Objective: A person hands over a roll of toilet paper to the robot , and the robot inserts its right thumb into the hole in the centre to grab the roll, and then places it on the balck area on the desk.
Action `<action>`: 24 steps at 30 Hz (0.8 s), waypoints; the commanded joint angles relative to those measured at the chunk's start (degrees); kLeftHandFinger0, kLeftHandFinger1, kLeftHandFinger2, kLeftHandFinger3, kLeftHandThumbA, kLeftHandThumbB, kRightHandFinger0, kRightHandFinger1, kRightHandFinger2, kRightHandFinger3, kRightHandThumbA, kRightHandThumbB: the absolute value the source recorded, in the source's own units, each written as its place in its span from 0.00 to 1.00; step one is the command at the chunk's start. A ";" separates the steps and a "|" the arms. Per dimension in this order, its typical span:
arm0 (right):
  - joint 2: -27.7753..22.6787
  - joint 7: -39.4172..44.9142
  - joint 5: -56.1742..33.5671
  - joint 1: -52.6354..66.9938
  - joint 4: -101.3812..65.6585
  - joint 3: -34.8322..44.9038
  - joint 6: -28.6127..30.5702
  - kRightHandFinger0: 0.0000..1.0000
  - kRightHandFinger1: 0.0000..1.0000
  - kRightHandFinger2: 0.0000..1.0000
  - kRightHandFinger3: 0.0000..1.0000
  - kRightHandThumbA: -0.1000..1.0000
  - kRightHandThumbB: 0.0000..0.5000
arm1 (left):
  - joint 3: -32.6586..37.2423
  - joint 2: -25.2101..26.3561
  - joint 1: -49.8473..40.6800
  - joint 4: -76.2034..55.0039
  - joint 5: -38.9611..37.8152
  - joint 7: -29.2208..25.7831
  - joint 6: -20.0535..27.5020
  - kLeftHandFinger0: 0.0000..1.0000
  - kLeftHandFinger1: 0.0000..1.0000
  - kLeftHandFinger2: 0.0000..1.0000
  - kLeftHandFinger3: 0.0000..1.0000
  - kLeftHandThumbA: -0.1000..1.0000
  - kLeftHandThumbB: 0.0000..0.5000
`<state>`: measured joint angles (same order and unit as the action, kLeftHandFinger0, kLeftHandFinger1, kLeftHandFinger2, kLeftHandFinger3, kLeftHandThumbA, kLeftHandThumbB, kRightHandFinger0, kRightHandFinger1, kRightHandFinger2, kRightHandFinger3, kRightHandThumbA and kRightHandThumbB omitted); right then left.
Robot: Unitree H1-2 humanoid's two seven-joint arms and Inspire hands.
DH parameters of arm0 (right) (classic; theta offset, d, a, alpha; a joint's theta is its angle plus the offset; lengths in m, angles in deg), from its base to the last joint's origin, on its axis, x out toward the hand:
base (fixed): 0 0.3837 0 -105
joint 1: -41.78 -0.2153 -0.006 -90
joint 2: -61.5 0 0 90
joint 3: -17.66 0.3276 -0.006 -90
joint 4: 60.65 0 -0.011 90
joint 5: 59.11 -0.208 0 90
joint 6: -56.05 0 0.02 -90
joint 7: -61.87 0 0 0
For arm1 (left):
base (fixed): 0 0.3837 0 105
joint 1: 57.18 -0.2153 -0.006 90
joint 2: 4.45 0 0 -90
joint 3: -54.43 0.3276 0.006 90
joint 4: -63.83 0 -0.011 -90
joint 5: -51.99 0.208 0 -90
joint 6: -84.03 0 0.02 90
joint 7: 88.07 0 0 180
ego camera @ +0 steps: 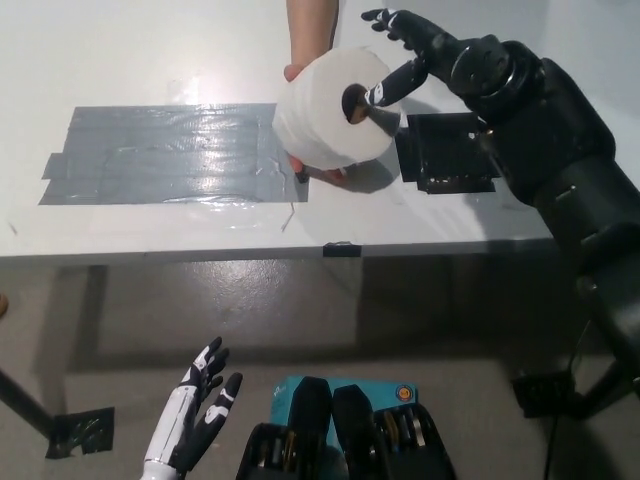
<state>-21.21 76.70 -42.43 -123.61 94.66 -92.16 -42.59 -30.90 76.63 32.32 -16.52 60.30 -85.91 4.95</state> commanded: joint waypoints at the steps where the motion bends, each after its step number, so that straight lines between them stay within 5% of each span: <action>1: 0.29 -3.85 1.10 -4.54 0.73 0.42 4.44 1.00 1.00 1.00 1.00 0.80 0.78 | 0.47 0.56 0.75 -1.82 1.10 -0.01 1.63 1.00 1.00 1.00 1.00 0.82 0.20; 4: 0.27 -4.76 0.87 -4.49 1.38 0.94 5.41 1.00 1.00 1.00 1.00 0.86 0.82 | 0.67 0.81 0.90 -2.09 1.32 0.15 1.44 1.00 1.00 1.00 1.00 0.82 0.17; 9: 0.15 -6.19 0.73 -4.36 1.35 1.62 5.96 1.00 1.00 1.00 1.00 0.97 0.72 | 0.81 0.80 1.23 -2.26 0.90 0.38 1.29 1.00 1.00 0.99 1.00 0.81 0.18; 24: 1.17 -7.76 2.27 -3.56 4.31 0.44 7.68 1.00 1.00 1.00 1.00 0.92 0.80 | 1.28 1.18 1.34 -2.92 0.17 1.02 1.27 1.00 0.97 0.92 1.00 0.81 0.17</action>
<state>-20.57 71.38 -41.22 -123.66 98.37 -91.64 -37.65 -29.84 77.18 32.92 -17.19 60.80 -85.86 4.96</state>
